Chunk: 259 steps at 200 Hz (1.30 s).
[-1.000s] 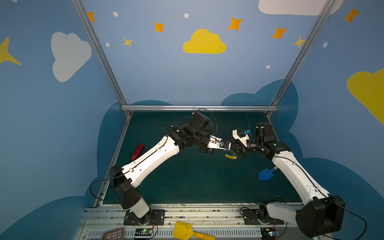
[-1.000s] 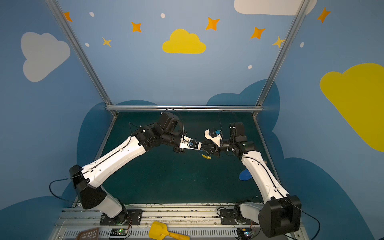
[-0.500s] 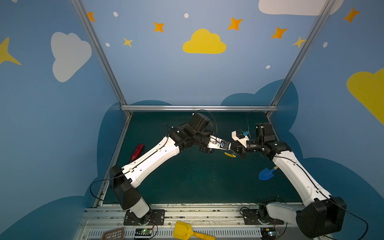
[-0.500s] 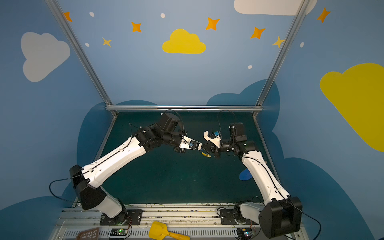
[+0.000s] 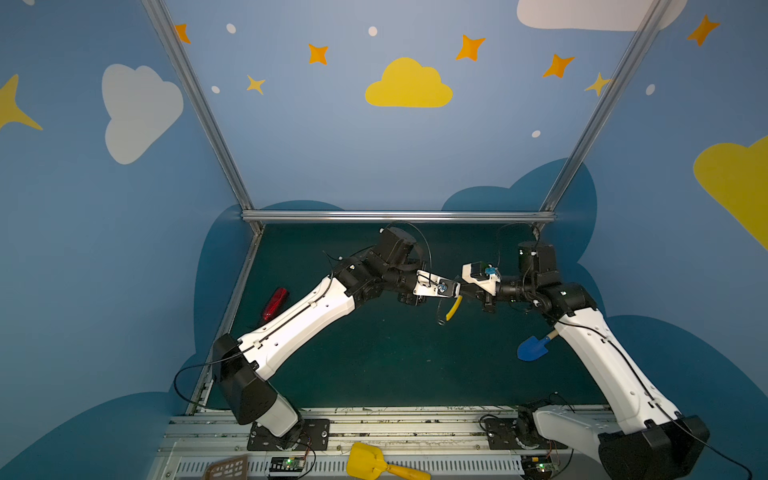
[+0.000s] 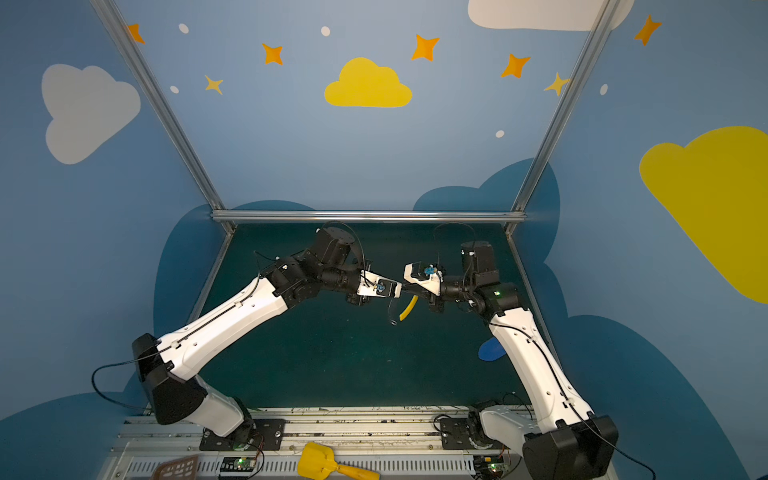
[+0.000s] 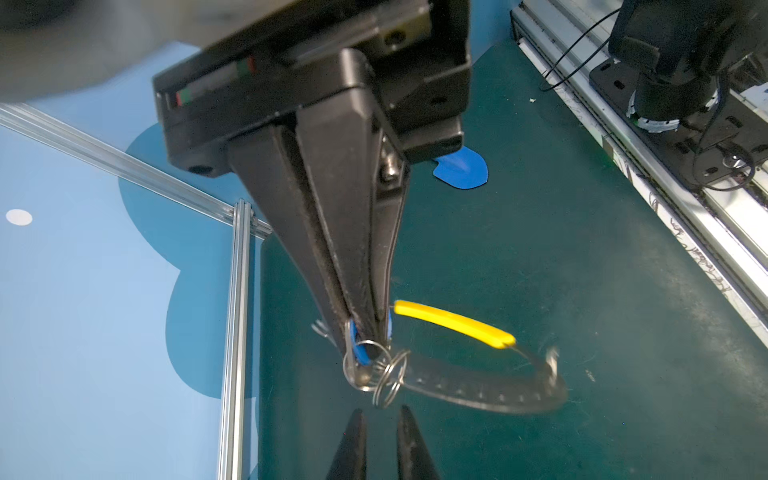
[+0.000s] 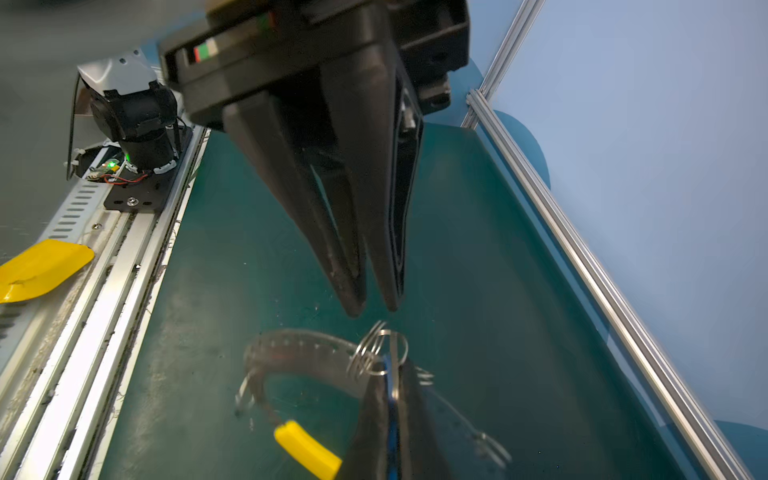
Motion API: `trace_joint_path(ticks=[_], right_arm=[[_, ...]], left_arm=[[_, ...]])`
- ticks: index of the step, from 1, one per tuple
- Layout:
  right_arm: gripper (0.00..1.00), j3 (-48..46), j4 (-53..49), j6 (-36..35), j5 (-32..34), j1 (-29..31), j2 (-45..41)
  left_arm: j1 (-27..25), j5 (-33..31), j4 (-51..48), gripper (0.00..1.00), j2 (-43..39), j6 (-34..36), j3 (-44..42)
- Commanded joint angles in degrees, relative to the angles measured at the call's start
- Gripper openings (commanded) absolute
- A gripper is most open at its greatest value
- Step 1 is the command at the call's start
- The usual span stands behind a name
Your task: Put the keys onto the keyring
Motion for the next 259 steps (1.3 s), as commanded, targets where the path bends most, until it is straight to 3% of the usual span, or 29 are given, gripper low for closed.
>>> trace_joint_path(ticks=[1,32,70,101,135,195,238,259], right_arm=[[0.0,2.3,-2.1,-2.0,1.5,0.7,-0.9],[0.0,2.6,-1.7,-3.7,3.3,1.6,-1.9],[0.0,4.6,-2.8,-3.0,5.9,2.7,-1.4],[0.0,6.1,-4.3,-2.3,9.4,4.1,0.0],[0.0,6.7,-4.3,-0.9,13.7,5.4,1.4],[0.0,8.9,-4.2,-0.3,23.5,9.2,4.4],[0.0,10.2,-7.9,-4.4,34.6,14.2,9.5],[0.0,11.4,-7.9,-6.3,38.7,16.6,13.5]], left_arm=[[0.8,1.4,2.5,0.28,-1.9,-4.0,-1.3],[2.2,3.8,7.0,0.49,-3.1,-11.8,-4.6],[3.2,4.5,13.1,0.58,-5.8,-21.6,-10.2],[5.4,4.8,17.5,0.75,-9.7,-30.4,-15.5],[6.2,5.5,23.6,0.87,-13.1,-39.3,-21.1],[6.3,4.0,33.7,0.87,-12.4,-54.2,-28.9],[6.6,-5.6,43.3,0.87,-11.8,-58.6,-36.5],[8.1,-6.2,45.5,0.86,-12.2,-60.7,-39.4]])
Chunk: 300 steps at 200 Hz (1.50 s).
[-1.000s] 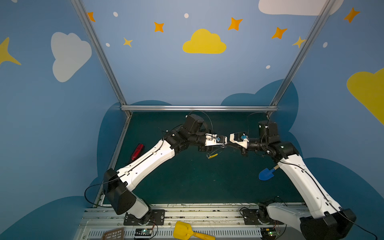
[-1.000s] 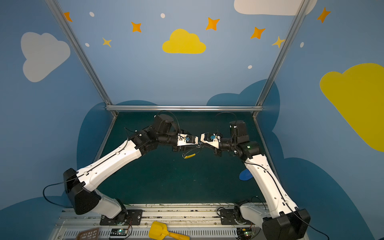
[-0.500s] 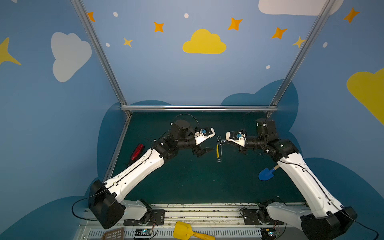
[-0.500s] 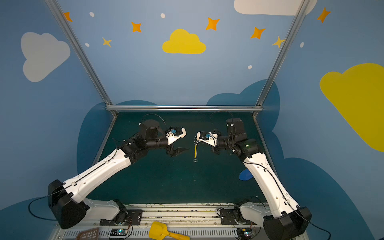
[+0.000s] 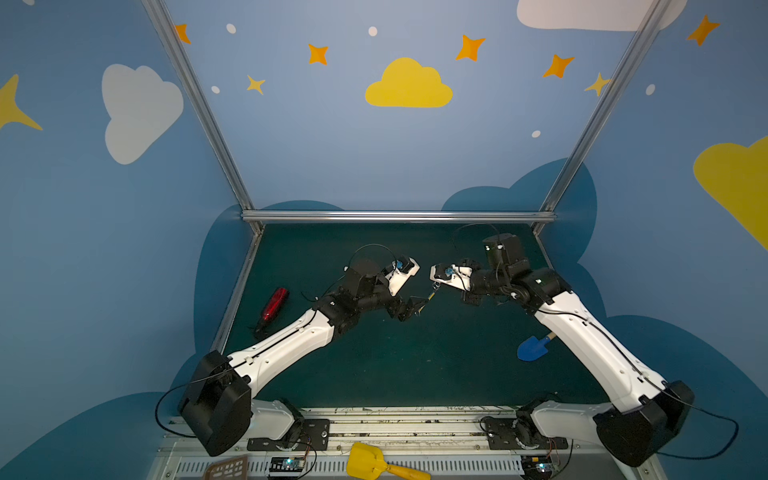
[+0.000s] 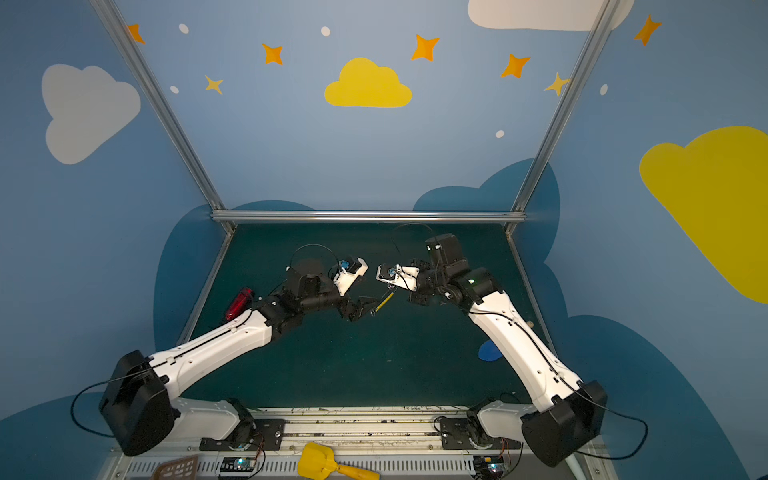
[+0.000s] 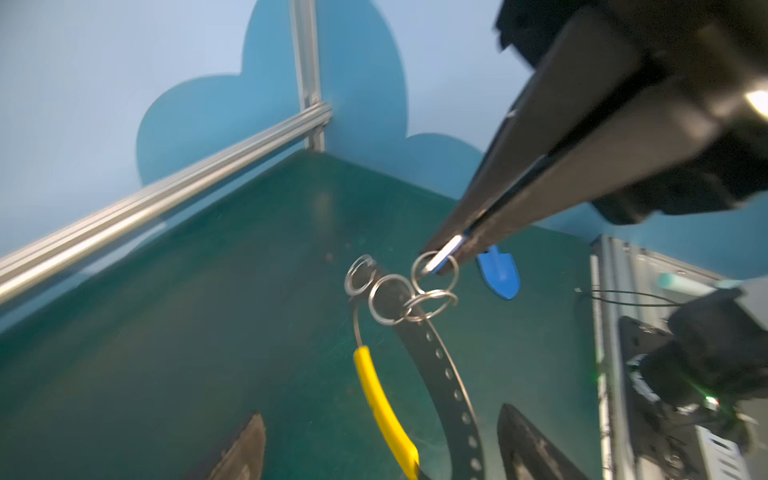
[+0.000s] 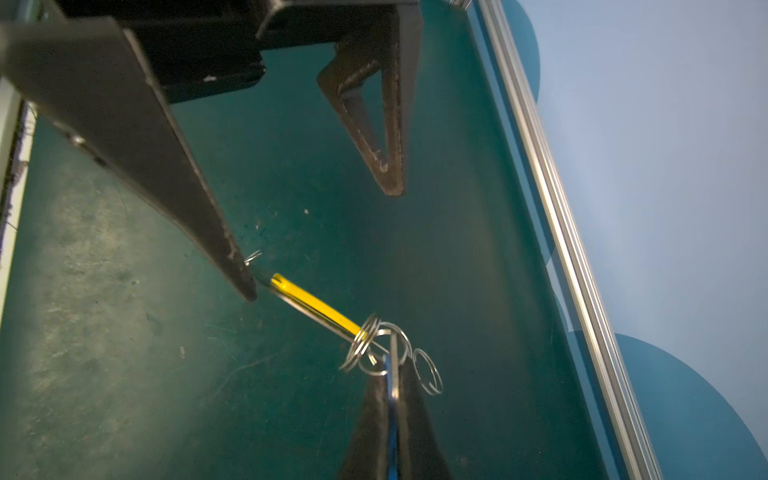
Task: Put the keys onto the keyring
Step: 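Lower the keyed disc onto the table with the right gripper while the left withdraws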
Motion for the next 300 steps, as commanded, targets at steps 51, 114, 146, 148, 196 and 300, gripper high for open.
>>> trace_joint_path(ticks=[51,114,146,148,196,300], right_arm=[[0.0,8.0,0.2,-8.2,13.5,7.7,17.4],[0.0,23.8,7.2,-14.7,16.8,13.2,35.4],[0.0,30.8,11.4,-14.7,24.1,16.1,43.1],[0.0,30.9,11.7,-14.6,24.3,16.2,43.4],[0.0,21.0,23.9,-10.8,28.3,16.7,43.1],[0.0,1.7,31.2,1.2,35.6,13.3,38.8]], left_arm=[[7.3,-15.3,10.1,0.84,-4.8,-9.4,-10.2],[16.6,-28.8,12.9,0.83,-15.0,-12.6,-18.6],[20.7,-31.1,10.0,0.83,-19.5,-12.3,-20.6],[20.8,-31.3,9.9,0.83,-19.6,-12.3,-20.7],[21.6,-31.9,9.1,0.83,-18.5,-12.8,-22.0],[20.8,-25.6,8.6,0.81,-7.7,-13.4,-17.3]])
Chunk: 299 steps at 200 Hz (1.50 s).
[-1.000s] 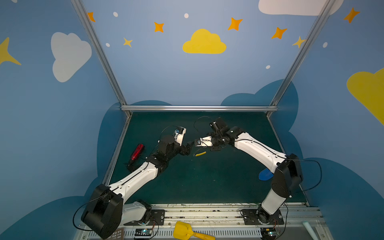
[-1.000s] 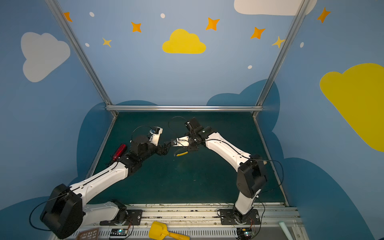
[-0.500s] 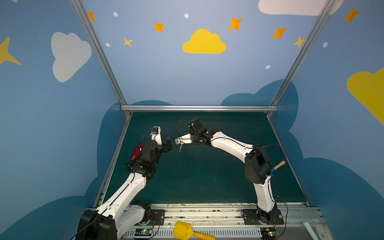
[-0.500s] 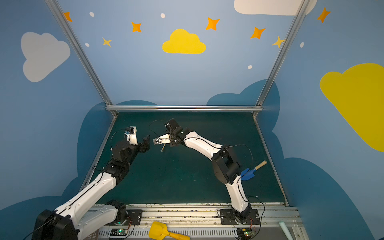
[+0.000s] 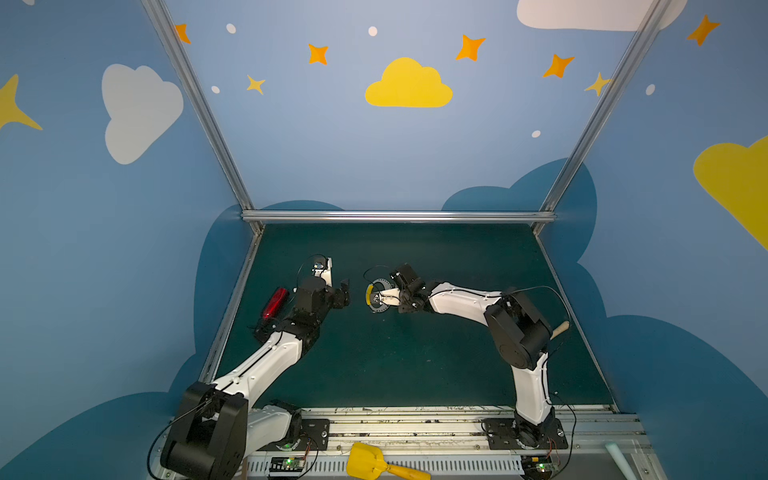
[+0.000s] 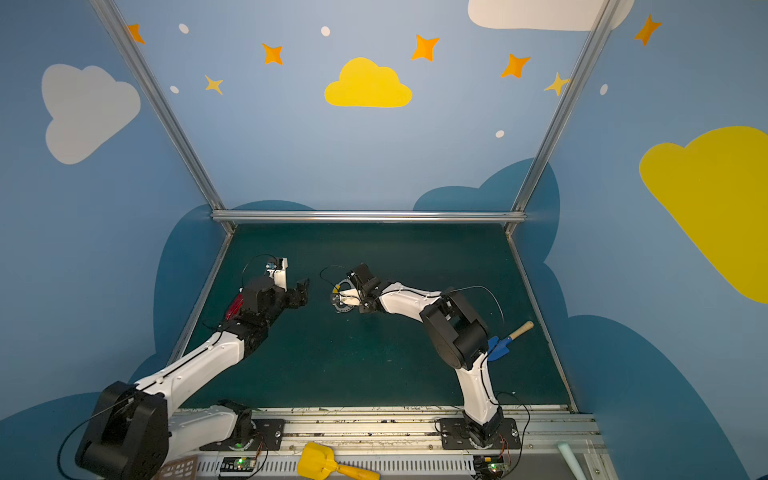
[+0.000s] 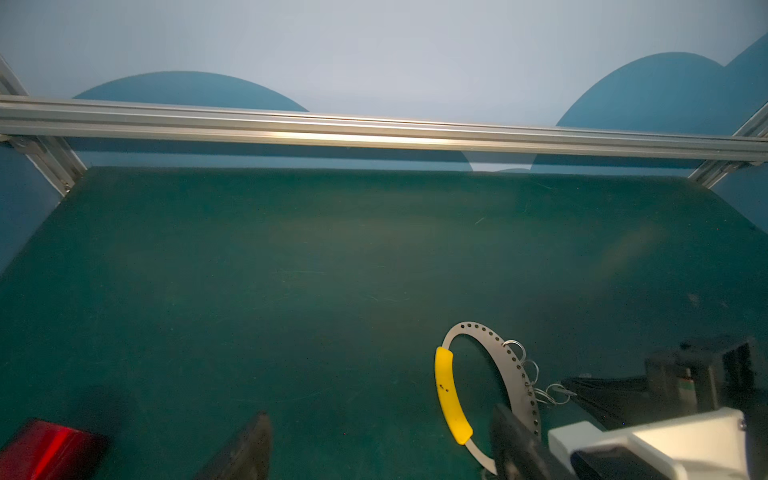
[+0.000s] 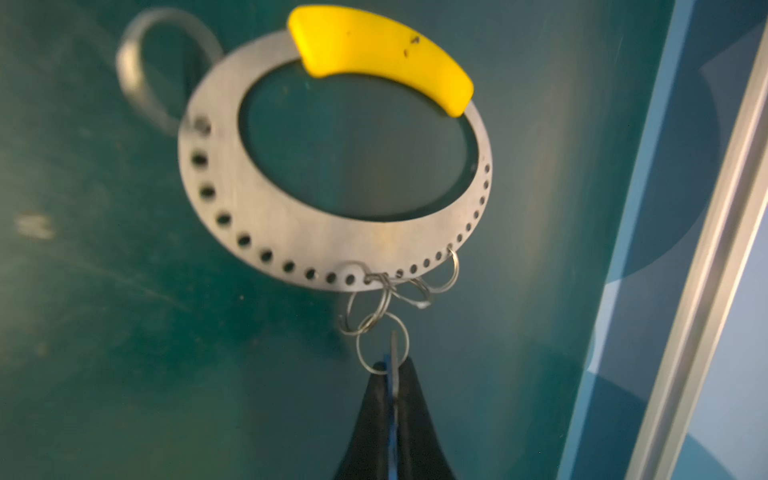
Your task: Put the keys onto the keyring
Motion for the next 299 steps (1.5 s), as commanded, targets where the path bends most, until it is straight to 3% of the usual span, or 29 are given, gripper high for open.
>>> trace_joint_path(ticks=[1,53,67,87,94,98,102,132,176,217,242,257,280,299], right_arm=[[0.0,-1.4,2.0,4.6,1.8,-1.0,-2.8],[0.0,-7.3,2.8,8.2,2.8,-2.9,-3.9],[0.11,-8.7,2.8,8.4,2.1,-3.6,-4.2],[0.35,-9.8,2.8,9.3,0.5,-5.0,-5.2],[0.57,-10.1,2.4,9.9,0.1,-5.5,-5.8],[0.82,-10.3,2.4,10.0,-0.2,-5.8,-6.2],[0.87,-10.7,2.4,10.3,-0.6,-6.1,-6.8],[0.89,-13.2,-1.0,10.5,-7.1,-9.4,-12.0],[0.89,-19.2,-2.7,13.7,-9.1,-15.1,-21.1],[0.89,-26.1,2.8,30.1,-20.4,-28.7,-33.0],[0.89,-36.3,17.2,43.5,-25.1,-38.9,-39.0],[0.89,-40.8,25.8,45.8,-27.6,-43.0,-40.3],[0.89,-39.8,21.5,49.2,-30.5,-45.9,-40.6],[0.89,-35.7,13.8,51.6,-28.8,-45.5,-40.5]], left_arm=[[-0.4,1.6,0.0,0.81,1.2,-0.4,2.3],[-1.1,0.7,-1.1,0.81,4.5,0.3,4.4],[-1.2,0.9,-1.6,0.81,5.3,0.6,5.1],[-1.4,0.7,-2.4,0.81,6.5,1.0,6.3],[-1.5,0.5,-2.7,0.81,6.7,1.1,6.7],[-1.5,0.4,-2.9,0.81,6.7,1.3,6.9],[-1.6,0.3,-3.0,0.81,6.8,1.3,6.9],[-1.6,-1.7,-4.9,0.81,6.4,3.0,8.1],[-0.9,-9.7,-6.9,0.86,4.4,6.8,8.1],[4.4,-16.5,-4.4,0.88,4.4,5.1,3.4],[9.3,-17.5,1.6,0.89,6.4,0.6,-1.8],[10.8,-17.7,10.2,0.89,7.8,0.1,-6.2],[11.9,-17.7,18.4,0.9,9.9,1.3,-9.5],[13.9,-12.3,25.5,0.91,12.4,1.8,-12.0]])
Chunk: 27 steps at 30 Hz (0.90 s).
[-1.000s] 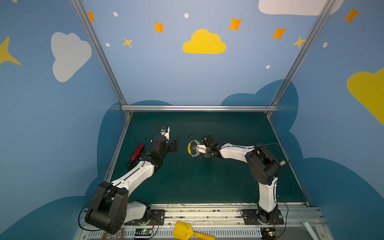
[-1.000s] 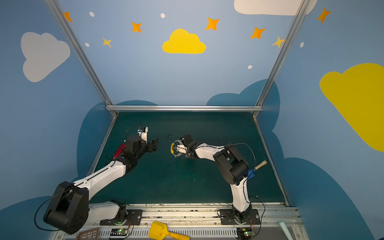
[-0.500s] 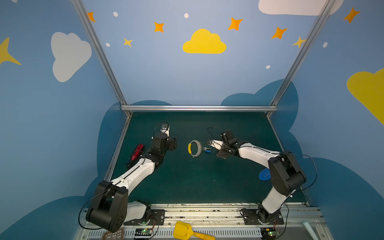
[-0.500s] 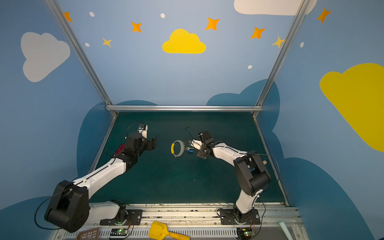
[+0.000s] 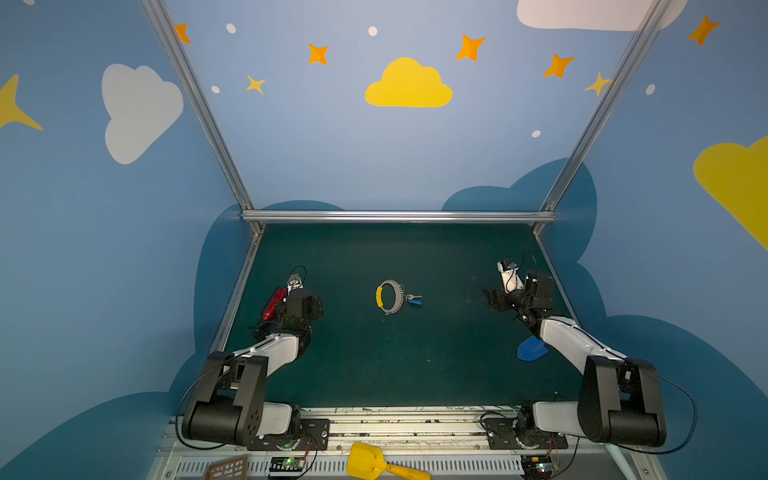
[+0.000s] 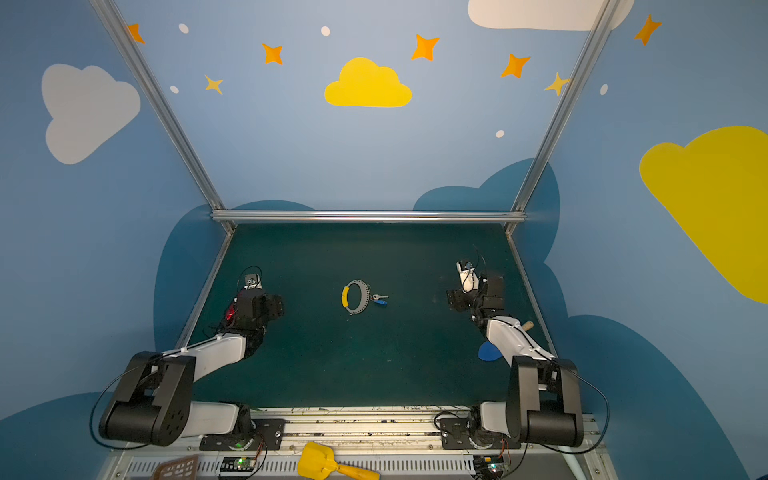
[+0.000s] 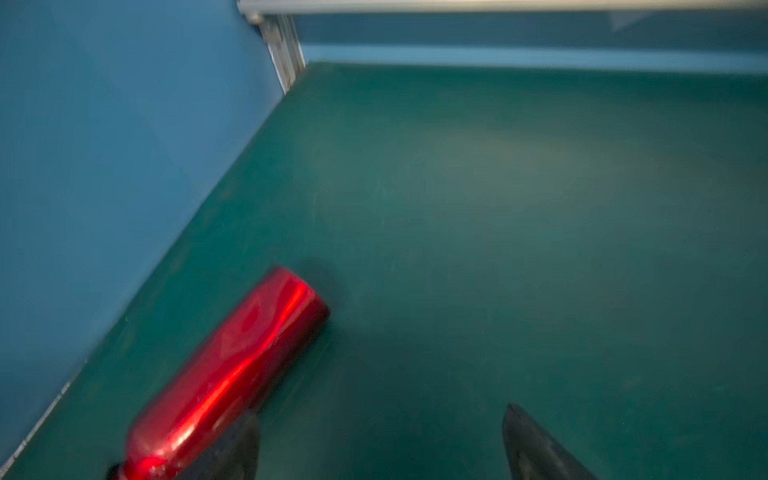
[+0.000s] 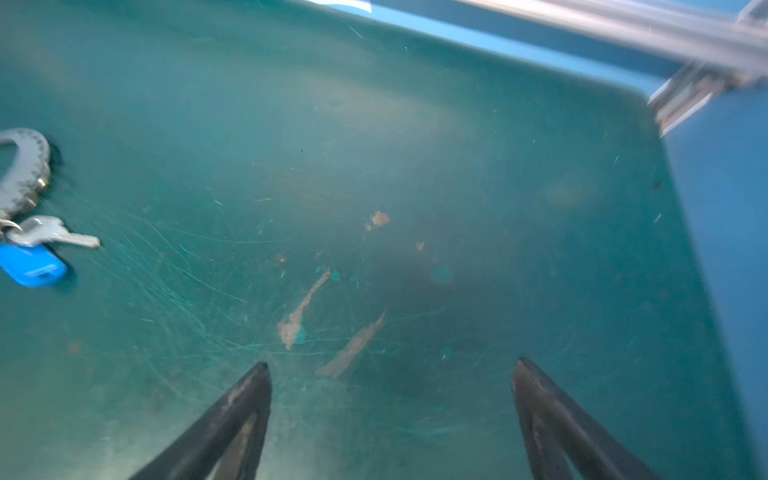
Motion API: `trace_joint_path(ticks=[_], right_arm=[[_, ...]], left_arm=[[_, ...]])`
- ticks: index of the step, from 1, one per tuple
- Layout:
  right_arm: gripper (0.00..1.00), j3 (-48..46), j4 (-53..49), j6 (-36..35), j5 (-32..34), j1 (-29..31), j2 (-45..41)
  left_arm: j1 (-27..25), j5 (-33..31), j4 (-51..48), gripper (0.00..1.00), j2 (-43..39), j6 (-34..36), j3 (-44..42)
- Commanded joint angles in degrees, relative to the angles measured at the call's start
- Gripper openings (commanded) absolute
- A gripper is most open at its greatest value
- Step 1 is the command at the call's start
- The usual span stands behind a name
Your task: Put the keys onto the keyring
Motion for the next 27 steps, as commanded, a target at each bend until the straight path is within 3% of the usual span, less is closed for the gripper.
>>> trace_joint_path(ticks=[1,3,6,8,9,12,21,27], right_arm=[[0.89,3.8,-3.0,7.1,-2.3,0.3,-0.7],[0.89,2.4,-3.3,9.2,-0.9,-0.3,-2.3],[0.89,-5.1,6.7,13.0,-4.4,-1.1,-4.0],[0.9,-8.3,14.3,7.1,-5.9,-0.1,-2.0],[0.9,-9.1,14.0,11.0,-2.8,0.6,-0.9],[0.92,-16.2,29.3,7.1,-2.1,2.1,1.9],[0.92,-9.8,20.7,11.5,-1.0,0.9,5.4],[0.92,-9.7,20.5,11.5,-1.5,0.6,5.5]], left_arm=[[2.0,3.9,13.6,0.91,2.1,-0.1,-1.3],[2.7,7.3,19.8,0.91,5.7,0.5,-3.1],[2.9,9.4,16.4,0.92,7.4,1.2,-0.7],[4.2,11.9,15.3,0.93,7.5,0.6,0.1],[4.4,12.4,14.2,0.95,7.5,0.6,0.6],[4.6,12.8,14.3,1.0,7.6,0.5,0.5],[4.8,13.1,14.1,1.0,7.6,0.5,0.7],[5.1,14.4,13.1,1.0,7.9,0.5,1.3]])
